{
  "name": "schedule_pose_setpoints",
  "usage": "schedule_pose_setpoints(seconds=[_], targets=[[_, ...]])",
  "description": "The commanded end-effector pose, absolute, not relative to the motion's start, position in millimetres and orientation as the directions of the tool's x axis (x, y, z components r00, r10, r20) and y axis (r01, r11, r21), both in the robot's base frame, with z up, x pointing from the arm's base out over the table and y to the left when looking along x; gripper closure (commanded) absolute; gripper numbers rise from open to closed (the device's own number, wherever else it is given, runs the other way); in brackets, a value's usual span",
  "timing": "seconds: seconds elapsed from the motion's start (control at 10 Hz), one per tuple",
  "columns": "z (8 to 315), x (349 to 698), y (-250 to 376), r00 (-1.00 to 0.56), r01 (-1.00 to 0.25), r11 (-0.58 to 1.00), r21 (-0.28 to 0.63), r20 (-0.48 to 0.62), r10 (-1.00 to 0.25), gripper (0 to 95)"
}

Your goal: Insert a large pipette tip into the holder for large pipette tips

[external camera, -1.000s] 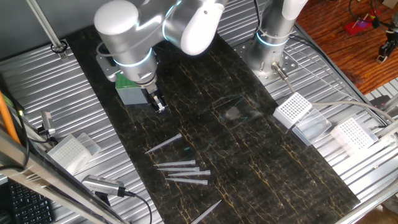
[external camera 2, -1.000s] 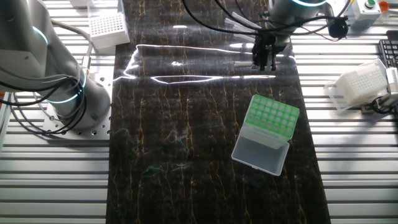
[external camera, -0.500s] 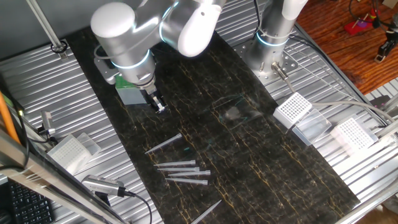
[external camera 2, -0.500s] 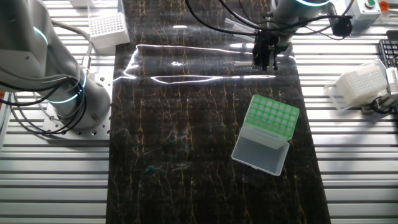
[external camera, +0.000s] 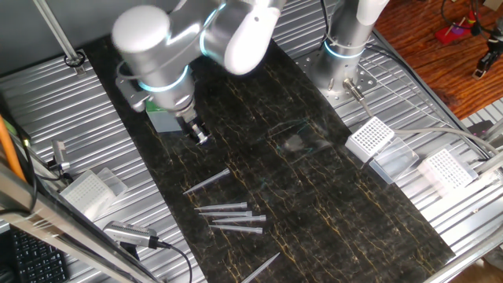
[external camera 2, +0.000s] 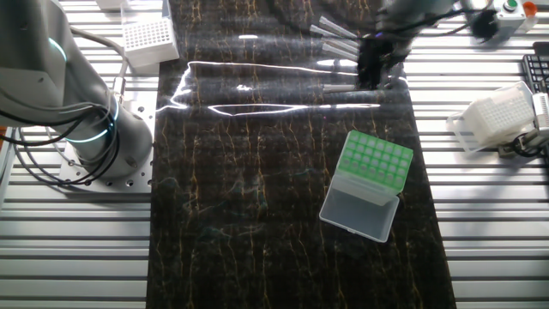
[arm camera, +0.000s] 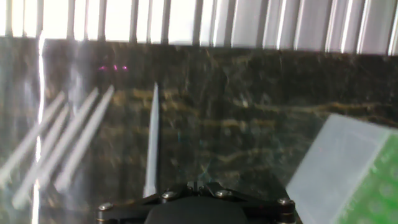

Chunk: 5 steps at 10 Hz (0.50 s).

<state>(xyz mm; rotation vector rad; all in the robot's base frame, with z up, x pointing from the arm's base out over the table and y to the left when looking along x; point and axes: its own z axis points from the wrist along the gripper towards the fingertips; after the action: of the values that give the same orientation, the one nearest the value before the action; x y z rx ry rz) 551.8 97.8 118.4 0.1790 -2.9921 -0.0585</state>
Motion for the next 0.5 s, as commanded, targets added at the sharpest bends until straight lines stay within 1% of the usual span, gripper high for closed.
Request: schedule_pose_setpoints(seconds=[0.1, 0.3, 0.5], targets=[[123, 563, 108, -0.992, -0.025, 0.998, 0.061, 0.119, -0.032, 95.0], [125, 574, 119, -0.993, 0.017, 0.998, 0.059, 0.117, 0.010, 95.0], [112, 576, 121, -0.995, 0.025, 0.998, 0.066, 0.096, 0.018, 95.0]])
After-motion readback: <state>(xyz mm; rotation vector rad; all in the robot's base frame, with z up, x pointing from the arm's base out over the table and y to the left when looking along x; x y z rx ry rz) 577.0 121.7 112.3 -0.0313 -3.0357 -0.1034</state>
